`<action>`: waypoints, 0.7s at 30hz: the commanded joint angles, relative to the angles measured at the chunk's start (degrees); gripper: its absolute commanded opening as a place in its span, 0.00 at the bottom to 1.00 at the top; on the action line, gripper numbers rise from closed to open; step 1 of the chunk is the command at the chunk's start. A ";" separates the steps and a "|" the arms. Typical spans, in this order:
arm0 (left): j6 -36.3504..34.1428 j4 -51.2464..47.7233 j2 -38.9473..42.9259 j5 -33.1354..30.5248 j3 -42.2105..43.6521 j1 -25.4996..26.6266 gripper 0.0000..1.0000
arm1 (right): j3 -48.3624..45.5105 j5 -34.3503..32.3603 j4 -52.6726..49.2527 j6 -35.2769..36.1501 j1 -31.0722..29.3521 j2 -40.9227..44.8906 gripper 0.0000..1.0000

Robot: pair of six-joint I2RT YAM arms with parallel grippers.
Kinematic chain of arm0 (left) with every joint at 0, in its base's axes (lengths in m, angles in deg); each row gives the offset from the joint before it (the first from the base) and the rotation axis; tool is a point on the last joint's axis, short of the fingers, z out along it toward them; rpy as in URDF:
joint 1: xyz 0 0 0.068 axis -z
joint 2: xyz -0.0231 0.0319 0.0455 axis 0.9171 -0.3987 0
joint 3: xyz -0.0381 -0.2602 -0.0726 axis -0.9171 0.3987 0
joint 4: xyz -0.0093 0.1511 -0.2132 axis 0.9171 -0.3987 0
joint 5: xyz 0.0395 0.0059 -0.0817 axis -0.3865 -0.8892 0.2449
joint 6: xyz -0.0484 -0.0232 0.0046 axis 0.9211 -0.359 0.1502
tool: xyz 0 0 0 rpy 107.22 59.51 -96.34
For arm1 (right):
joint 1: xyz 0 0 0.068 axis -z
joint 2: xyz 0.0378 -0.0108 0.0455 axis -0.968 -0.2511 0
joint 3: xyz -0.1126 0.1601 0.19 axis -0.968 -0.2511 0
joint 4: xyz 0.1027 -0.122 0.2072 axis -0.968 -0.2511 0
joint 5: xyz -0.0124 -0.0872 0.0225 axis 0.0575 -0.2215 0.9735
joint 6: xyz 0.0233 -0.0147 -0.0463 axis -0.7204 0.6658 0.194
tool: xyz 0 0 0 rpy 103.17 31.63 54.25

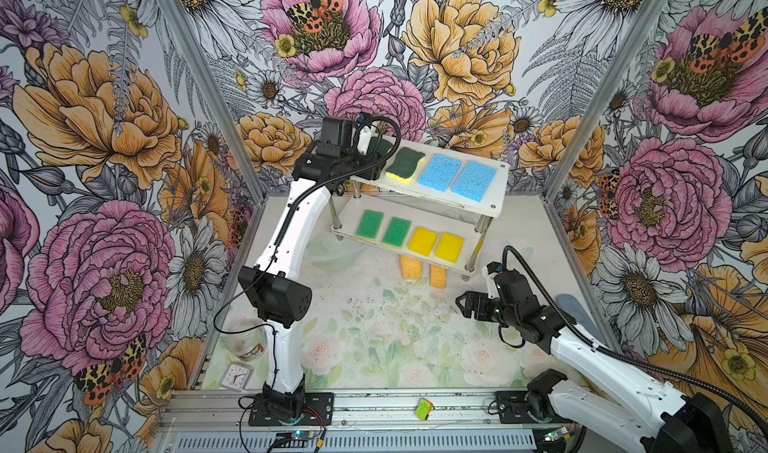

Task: Place and organize the cleaning sponges onto the shelf
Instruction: 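Lower the green scrub sponge onto the top shelf beside the other green sponge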

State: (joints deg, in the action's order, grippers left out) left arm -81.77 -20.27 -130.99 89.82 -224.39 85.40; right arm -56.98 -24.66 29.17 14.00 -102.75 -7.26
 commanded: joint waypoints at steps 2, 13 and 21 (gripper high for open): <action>1.09 0.03 -0.74 2.55 -1.64 0.15 0.70 | -0.29 -0.37 0.12 -0.57 0.31 1.24 0.91; 2.18 0.08 -1.25 5.15 -1.55 0.28 0.70 | -0.29 -0.34 0.12 -0.47 0.38 1.16 0.91; 2.13 0.05 -1.24 5.34 -1.20 0.88 0.70 | -0.38 -0.50 0.12 -0.51 0.35 1.18 0.91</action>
State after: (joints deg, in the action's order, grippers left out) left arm -80.70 -20.27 -131.39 93.45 -224.43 85.60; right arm -56.98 -24.68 29.17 14.00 -102.75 -7.21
